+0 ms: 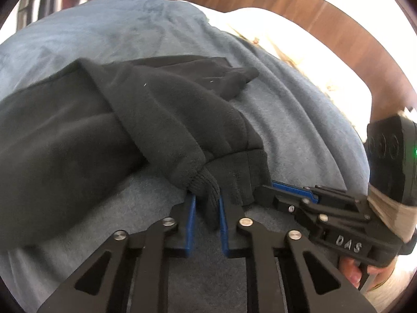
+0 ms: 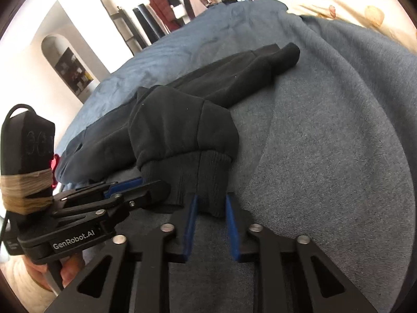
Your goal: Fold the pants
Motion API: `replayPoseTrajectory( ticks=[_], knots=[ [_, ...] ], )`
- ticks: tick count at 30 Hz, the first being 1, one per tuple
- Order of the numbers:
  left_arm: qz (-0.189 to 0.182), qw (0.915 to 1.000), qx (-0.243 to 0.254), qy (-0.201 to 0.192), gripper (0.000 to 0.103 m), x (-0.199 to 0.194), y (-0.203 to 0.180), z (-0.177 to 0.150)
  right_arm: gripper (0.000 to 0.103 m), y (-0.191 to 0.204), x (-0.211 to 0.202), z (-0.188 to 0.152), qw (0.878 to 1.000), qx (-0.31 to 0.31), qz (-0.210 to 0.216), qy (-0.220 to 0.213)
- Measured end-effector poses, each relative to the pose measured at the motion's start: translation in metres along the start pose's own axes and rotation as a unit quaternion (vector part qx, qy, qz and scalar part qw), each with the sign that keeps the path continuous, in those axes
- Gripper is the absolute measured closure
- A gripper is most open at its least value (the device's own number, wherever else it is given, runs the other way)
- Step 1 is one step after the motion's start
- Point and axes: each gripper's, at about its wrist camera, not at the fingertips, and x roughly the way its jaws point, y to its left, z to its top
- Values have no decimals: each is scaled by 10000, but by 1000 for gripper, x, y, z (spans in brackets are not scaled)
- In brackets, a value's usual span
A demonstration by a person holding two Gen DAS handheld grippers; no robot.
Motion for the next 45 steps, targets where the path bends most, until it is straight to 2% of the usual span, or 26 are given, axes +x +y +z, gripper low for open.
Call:
replayPoseTrajectory(
  ticks=[2, 7, 12, 16, 23, 32, 39, 45],
  knots=[
    [-127, 9998, 147, 95, 90, -6, -3, 9, 92, 3, -3, 4, 9998, 139, -128, 63],
    [-119, 9984, 467, 307, 90, -23, -12, 42, 94, 10, -19, 21, 9964, 789, -270, 170],
    [-64, 9973, 630, 364, 90, -34, -17, 89, 95, 18, -37, 55, 9906, 1324, -341, 101],
    [-27, 9958, 842, 349, 91, -26, -21, 126, 95, 13, -42, 82, 9872, 1546, -390, -86],
    [-40, 9893, 1324, 610, 91, 19, -28, 173, 95, -12, -30, 116, 9787, 1975, -447, -325],
    [-202, 9820, 1514, 1113, 90, 86, -27, 211, 95, -56, -5, 134, 9675, 2442, -544, -363],
    [-332, 9751, 1627, 1469, 89, 129, -25, 225, 95, -83, 13, 150, 9644, 2530, -712, -307],
    [-515, 9654, 1839, 1776, 88, 138, -23, 234, 91, -93, 18, 157, 9642, 2448, -951, -379]
  ],
)
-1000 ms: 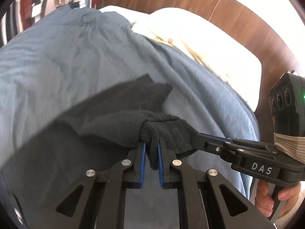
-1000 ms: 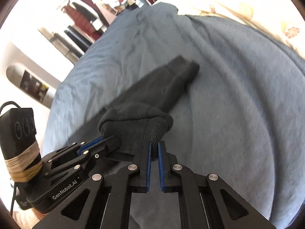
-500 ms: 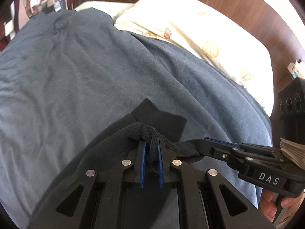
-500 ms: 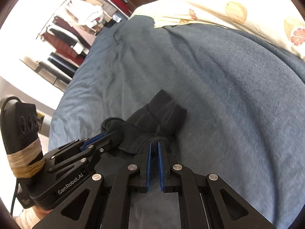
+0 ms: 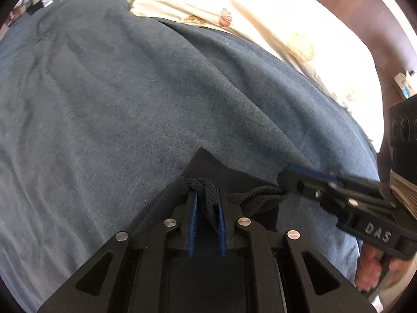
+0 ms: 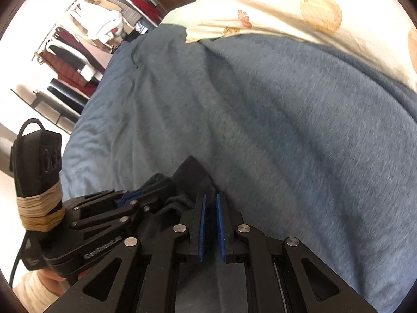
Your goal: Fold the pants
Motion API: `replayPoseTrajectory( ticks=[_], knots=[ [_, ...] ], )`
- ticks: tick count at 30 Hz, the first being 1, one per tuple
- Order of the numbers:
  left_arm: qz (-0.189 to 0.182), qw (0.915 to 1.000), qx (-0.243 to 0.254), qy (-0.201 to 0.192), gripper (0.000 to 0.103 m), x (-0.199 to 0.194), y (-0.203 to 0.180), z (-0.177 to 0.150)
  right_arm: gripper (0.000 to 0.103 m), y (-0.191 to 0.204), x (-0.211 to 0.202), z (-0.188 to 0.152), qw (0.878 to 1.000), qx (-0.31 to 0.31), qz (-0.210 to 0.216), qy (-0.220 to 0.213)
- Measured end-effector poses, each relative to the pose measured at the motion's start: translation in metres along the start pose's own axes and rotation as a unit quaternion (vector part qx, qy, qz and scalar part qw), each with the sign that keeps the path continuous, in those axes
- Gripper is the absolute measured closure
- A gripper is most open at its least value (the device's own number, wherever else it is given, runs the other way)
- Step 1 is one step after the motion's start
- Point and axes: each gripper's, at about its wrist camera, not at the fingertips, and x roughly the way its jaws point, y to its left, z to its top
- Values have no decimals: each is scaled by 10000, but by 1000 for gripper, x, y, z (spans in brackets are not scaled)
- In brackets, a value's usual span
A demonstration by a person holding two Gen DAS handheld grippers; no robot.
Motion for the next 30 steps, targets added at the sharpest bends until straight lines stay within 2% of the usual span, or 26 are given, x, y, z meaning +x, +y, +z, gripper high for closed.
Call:
replayPoseTrajectory(
  ticks=[2, 4, 7, 9, 10, 11, 12, 16, 18, 19, 22, 24, 26, 30],
  knots=[
    [-84, 9998, 102, 116, 86, -6, 0, 4, 84, 0, -4, 2, 9998, -83, -152, -130],
    [-171, 9993, 208, 248, 81, -12, 0, 9, 80, -1, -11, 3, 9990, -81, -300, -313],
    [-229, 9976, 460, 461, 77, -18, -6, 19, 80, -5, -19, 1, 9987, 43, -329, -385],
    [-127, 9965, 593, 577, 72, -20, -8, 26, 80, -8, -21, -1, 9985, 100, -362, -388],
    [-66, 9960, 670, 589, 66, -21, -10, 29, 80, -9, -22, -2, 9984, 123, -397, -382],
    [137, 9957, 789, 474, 39, -25, -13, 34, 80, -10, -22, -4, 9984, 145, -414, -360],
    [273, 9952, 876, 346, 26, -30, -14, 36, 80, -11, -22, -5, 9985, 178, -422, -315],
    [598, 9892, 1329, -143, 26, -46, -23, 47, 80, -13, -21, -11, 9987, 237, -401, -207],
    [808, 9837, 1592, -209, 28, -43, -21, 50, 80, -12, -21, -15, 9989, 261, -355, -181],
    [877, 9811, 1714, -194, 30, -39, -19, 50, 80, -12, -21, -17, 9988, 289, -359, -167],
    [996, 9752, 1978, 9, 49, -25, -2, 50, 80, -10, -16, -22, 9989, 280, -366, -98],
    [748, 9764, 2011, 234, 63, -13, 11, 50, 80, -8, -11, -26, 9990, 320, -322, -35],
    [384, 9786, 1958, 504, 67, -1, 21, 50, 80, -5, -6, -28, 9992, 277, -298, -7],
    [-531, 9742, 1935, 1030, 79, 20, 27, 52, 80, 1, 2, -31, 9995, 99, -303, 13]
  ],
)
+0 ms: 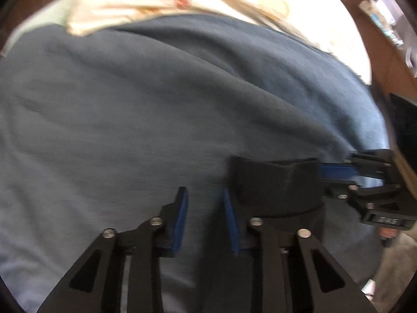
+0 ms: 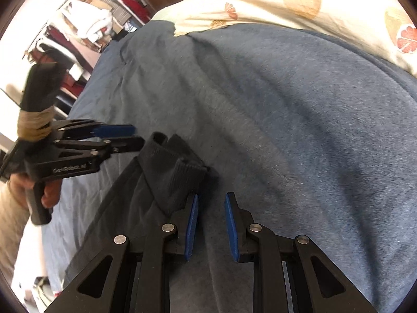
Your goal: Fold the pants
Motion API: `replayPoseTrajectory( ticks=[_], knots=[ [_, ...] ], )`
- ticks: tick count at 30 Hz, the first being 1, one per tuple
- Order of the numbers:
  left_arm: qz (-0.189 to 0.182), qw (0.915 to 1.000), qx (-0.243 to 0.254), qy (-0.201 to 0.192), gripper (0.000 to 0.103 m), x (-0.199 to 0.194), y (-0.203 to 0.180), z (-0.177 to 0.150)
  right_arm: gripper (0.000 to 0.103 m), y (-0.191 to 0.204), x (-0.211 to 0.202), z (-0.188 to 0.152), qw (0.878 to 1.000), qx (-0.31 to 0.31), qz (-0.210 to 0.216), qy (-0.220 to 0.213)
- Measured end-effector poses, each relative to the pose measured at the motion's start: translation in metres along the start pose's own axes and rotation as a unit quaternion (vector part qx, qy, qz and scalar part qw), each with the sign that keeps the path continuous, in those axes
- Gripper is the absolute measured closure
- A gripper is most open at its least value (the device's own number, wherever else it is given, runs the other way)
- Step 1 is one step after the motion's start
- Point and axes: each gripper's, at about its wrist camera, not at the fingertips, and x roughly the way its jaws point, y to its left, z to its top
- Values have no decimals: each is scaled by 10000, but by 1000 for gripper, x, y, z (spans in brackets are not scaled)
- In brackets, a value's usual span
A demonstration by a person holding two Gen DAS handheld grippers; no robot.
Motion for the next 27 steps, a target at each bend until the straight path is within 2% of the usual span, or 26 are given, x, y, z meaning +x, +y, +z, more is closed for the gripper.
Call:
replayPoseTrajectory(
  ticks=[2, 7, 9, 11, 13, 14, 16, 19, 23, 25, 26, 27],
  knots=[
    [-451, 9989, -55, 91, 79, 8, 3, 4, 80, 0, 2, 0, 10000, 14, 93, -9],
    [-715, 9971, -151, 233, 79, 24, 11, 14, 80, -7, 11, 2, 9995, 158, 267, -12],
    [-925, 9949, -291, 275, 88, 29, 16, 15, 80, -10, 16, 2, 9992, 230, 317, 34],
    [-923, 9950, -290, 238, 92, 29, 17, 13, 80, -13, 20, 3, 9989, 299, 356, 34],
    [-955, 9951, -209, 121, 95, 24, 13, 14, 92, -14, 22, 3, 9987, 316, 403, 8],
    [-966, 9952, -144, 33, 95, 20, 9, 15, 93, -14, 21, 2, 9988, 322, 370, -44],
    [-1005, 9949, 20, -121, 96, 15, 1, 20, 94, -12, 12, 0, 9988, 352, 282, -202],
    [-948, 9954, 60, -128, 96, 21, -2, 28, 95, -10, -5, -6, 9982, 442, 13, -413],
    [-921, 9952, -322, -106, 95, 33, 5, 42, 95, -14, 0, -4, 9976, 595, -150, -309],
    [-863, 9952, -383, -273, 92, 22, 9, 44, 94, -14, 4, -2, 9980, 541, -231, -219],
    [-643, 9962, -337, -472, 83, 8, 13, 43, 91, -14, 4, -1, 9979, 540, -265, -233],
    [-500, 9964, -300, -610, 70, -3, 14, 43, 88, -12, 0, 0, 9977, 506, -333, -292]
  ],
)
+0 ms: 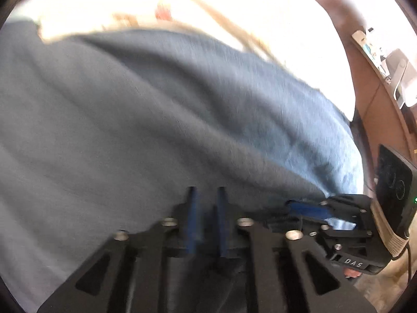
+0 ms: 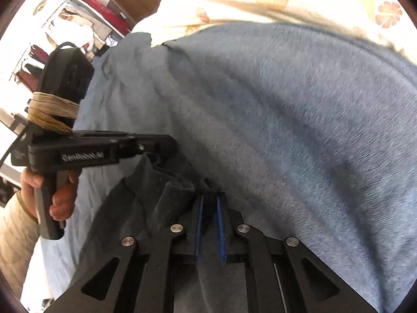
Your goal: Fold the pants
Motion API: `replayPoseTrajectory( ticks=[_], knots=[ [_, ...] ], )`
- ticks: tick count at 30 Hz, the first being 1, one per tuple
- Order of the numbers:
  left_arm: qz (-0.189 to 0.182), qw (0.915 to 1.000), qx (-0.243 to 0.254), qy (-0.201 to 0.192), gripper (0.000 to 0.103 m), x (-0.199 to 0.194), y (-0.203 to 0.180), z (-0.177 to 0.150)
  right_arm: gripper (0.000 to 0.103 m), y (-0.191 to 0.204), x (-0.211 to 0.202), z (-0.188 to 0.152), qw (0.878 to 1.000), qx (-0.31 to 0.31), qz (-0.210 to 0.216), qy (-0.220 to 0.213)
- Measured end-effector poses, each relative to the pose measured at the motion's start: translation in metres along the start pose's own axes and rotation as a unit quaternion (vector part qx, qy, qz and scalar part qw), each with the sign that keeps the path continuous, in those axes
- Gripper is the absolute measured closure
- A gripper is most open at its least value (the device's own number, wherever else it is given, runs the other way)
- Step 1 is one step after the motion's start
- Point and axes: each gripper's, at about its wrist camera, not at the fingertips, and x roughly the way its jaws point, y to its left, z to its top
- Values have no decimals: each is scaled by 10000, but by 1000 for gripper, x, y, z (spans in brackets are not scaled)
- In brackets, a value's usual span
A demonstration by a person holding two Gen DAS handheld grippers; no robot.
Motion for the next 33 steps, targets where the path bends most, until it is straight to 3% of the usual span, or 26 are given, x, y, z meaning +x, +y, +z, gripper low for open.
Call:
replayPoseTrajectory(
  ticks=[1, 4, 10, 12, 21, 22, 23, 24, 26, 29, 33],
  knots=[
    [161, 9997, 77, -156, 64, -14, -1, 1, 84, 2, -4, 1, 9998, -66, -141, -78],
    [210, 9989, 381, -189, 63, -37, -10, -6, 81, 8, -23, 3, 9965, -304, -642, -440],
    [-43, 9984, 485, 283, 65, -42, -19, -37, 81, 10, -35, 1, 9991, 7, 71, -407],
    [-61, 9979, 425, 481, 74, -34, -14, -45, 81, 13, -32, -2, 9990, 39, 235, -373],
    [-418, 9952, 28, 880, 77, -14, 5, -62, 81, 13, -12, -4, 9986, 335, 390, -149],
    [-440, 9953, -15, 865, 77, -13, 6, -61, 81, 12, -10, -4, 9984, 364, 406, -121],
    [-404, 9958, -32, 825, 89, -15, 5, -64, 81, 11, -8, -4, 9984, 379, 396, -101],
    [-321, 9966, -24, 761, 95, -15, 1, -63, 81, 11, -6, -4, 9983, 400, 422, -86],
    [-160, 9983, 52, 557, 95, -22, -2, -61, 91, 10, -5, -3, 9982, 432, 402, -83],
    [-87, 9991, 137, 386, 95, -27, -6, -59, 94, 8, -12, -3, 9981, 470, 337, -234],
    [48, 9989, 92, 465, 95, -10, -8, -54, 94, 11, -18, -3, 9981, 438, 226, -364]
  ],
)
